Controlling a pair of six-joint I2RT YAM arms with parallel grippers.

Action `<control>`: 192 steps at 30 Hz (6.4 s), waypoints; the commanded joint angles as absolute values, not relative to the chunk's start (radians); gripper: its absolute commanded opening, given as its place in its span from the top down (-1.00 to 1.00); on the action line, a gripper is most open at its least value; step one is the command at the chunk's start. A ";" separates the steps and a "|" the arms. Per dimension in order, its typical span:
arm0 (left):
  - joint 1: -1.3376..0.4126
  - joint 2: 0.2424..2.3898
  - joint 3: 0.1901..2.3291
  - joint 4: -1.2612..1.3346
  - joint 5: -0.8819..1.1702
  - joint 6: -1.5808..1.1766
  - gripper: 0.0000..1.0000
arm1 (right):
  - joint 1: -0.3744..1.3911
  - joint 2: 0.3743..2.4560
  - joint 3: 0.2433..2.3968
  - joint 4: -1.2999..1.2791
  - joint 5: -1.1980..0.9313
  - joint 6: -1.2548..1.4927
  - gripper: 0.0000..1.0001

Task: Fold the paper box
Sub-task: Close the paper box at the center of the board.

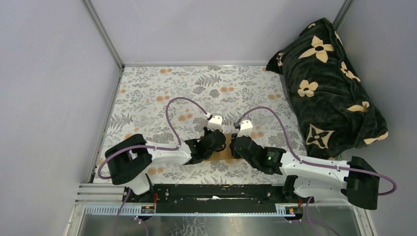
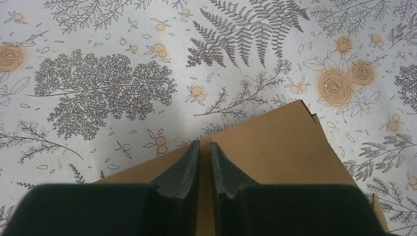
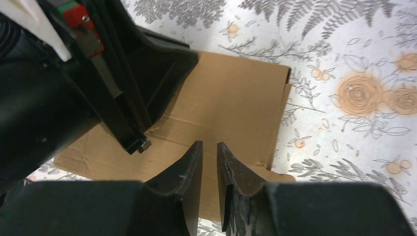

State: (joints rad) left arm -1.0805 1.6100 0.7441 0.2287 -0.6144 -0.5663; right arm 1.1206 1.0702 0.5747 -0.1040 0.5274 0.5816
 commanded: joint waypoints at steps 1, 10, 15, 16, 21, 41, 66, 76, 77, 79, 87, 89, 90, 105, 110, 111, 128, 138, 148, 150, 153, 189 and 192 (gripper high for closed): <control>-1.088 1.591 0.745 0.215 -0.664 -0.573 0.62 | 1.112 1.097 0.563 -0.049 0.398 0.592 0.52; -1.093 1.587 0.738 0.225 -0.661 -0.576 0.62 | 1.105 1.180 0.434 0.037 0.358 0.676 0.52; -1.100 1.560 0.746 0.200 -0.668 -0.571 0.62 | 1.104 1.108 0.445 0.007 0.372 0.669 0.53; -1.101 1.547 0.748 0.188 -0.671 -0.569 0.61 | 1.104 1.081 0.462 -0.035 0.385 0.658 0.52; -1.101 1.458 0.759 0.117 -0.676 -0.563 0.60 | 1.095 1.000 0.589 -0.176 0.434 0.584 0.49; -1.145 1.455 0.676 0.070 -0.537 -0.725 0.59 | 1.019 1.203 0.533 -0.067 0.314 0.567 0.43; -1.158 1.032 0.626 -0.286 -0.676 -0.845 0.46 | 0.862 0.897 0.467 -0.178 0.320 0.553 0.15; -1.126 0.898 0.391 -0.039 -0.619 -0.812 0.41 | 0.767 0.874 0.351 0.039 0.165 0.519 0.03; -1.125 0.906 0.402 -0.045 -0.620 -0.803 0.42 | 0.767 0.878 0.360 0.033 0.166 0.512 0.02; -1.125 0.916 0.419 -0.053 -0.621 -0.791 0.42 | 0.767 0.871 0.382 0.013 0.177 0.502 0.00; -1.124 0.877 0.402 -0.004 -0.611 -0.772 0.39 | 0.768 0.850 0.440 -0.070 0.187 0.469 -0.05; -1.123 0.882 0.394 0.042 -0.594 -0.761 0.33 | 0.768 0.854 0.427 -0.024 0.144 0.464 -0.06; -1.123 0.894 0.395 0.051 -0.582 -0.753 0.31 | 0.768 0.869 0.426 -0.012 0.120 0.462 -0.06; -1.121 1.112 0.380 0.103 -0.489 -0.801 0.20 | 0.768 1.086 0.426 -0.017 0.031 0.489 -0.02; -1.118 1.192 0.400 0.111 -0.482 -0.802 0.22 | 0.768 1.127 0.452 -0.048 0.039 0.484 -0.01; -1.117 1.199 0.402 0.113 -0.480 -0.802 0.22 | 0.768 1.132 0.456 -0.055 0.042 0.481 -0.01; -1.105 0.910 0.447 -0.098 -0.529 -0.773 0.14 | 0.767 1.146 0.472 -0.089 0.038 0.481 0.00; -1.026 0.875 0.320 -0.016 -0.422 -0.783 0.15 | 0.767 1.144 0.459 -0.054 0.004 0.506 0.01; -1.011 0.905 0.250 0.128 -0.364 -0.783 0.18 | 0.768 1.147 0.459 -0.046 0.003 0.511 0.10; -1.008 0.906 0.239 0.149 -0.353 -0.778 0.18 | 0.767 1.151 0.459 -0.044 0.003 0.510 0.09; -1.003 0.917 0.220 0.197 -0.331 -0.777 0.18 | 0.767 1.157 0.459 -0.040 -0.024 0.514 0.04; -0.999 0.824 0.231 0.170 -0.275 -0.767 -0.08 | 0.708 1.064 0.377 0.120 -0.145 0.603 -0.29; -0.999 0.815 0.240 0.156 -0.268 -0.770 -0.08 | 0.703 1.053 0.382 0.111 -0.154 0.605 -0.29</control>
